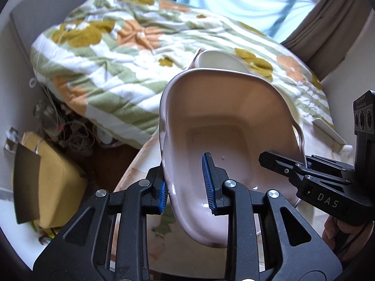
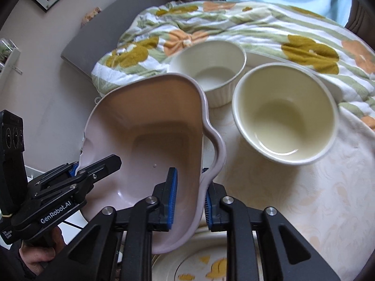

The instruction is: Organize plates and bowls

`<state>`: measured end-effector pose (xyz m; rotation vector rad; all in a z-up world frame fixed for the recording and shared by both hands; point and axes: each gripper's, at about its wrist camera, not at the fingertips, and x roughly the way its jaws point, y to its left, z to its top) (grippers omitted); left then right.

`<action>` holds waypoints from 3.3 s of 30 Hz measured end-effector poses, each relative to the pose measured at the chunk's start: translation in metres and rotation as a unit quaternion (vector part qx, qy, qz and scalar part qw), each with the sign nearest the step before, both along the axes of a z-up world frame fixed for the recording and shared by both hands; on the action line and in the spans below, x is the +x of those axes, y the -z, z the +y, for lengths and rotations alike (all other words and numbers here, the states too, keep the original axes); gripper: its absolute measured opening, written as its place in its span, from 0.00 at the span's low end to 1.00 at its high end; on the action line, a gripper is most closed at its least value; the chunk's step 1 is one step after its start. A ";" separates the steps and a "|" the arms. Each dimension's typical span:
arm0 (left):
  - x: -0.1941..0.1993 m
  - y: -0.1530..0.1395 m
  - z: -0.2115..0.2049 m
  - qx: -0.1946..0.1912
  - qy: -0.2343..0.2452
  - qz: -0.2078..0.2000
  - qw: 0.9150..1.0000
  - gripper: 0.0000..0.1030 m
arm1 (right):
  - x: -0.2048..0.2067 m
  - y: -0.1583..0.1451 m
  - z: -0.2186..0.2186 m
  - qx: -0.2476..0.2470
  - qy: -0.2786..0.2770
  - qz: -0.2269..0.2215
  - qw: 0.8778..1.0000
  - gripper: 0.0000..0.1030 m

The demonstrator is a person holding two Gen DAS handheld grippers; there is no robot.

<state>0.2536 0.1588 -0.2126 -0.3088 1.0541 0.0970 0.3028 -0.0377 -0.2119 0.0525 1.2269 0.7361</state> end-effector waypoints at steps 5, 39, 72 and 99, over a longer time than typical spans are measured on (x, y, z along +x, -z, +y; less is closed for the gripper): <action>-0.017 -0.034 -0.041 0.019 0.024 -0.020 0.999 0.23 | -0.025 -0.034 -0.040 0.014 0.021 -0.033 0.999 0.18; -0.050 0.050 -0.398 -0.033 0.259 0.011 0.965 0.23 | -0.145 0.031 -0.381 -0.057 0.272 -0.042 0.960 0.18; -0.070 0.039 -0.398 0.012 0.260 0.029 0.965 0.90 | -0.166 0.009 -0.416 0.017 0.345 -0.021 0.938 0.52; 0.038 -0.058 -0.092 -0.019 0.069 -0.013 0.997 0.99 | -0.024 -0.090 -0.173 -0.029 0.134 -0.102 0.985 1.00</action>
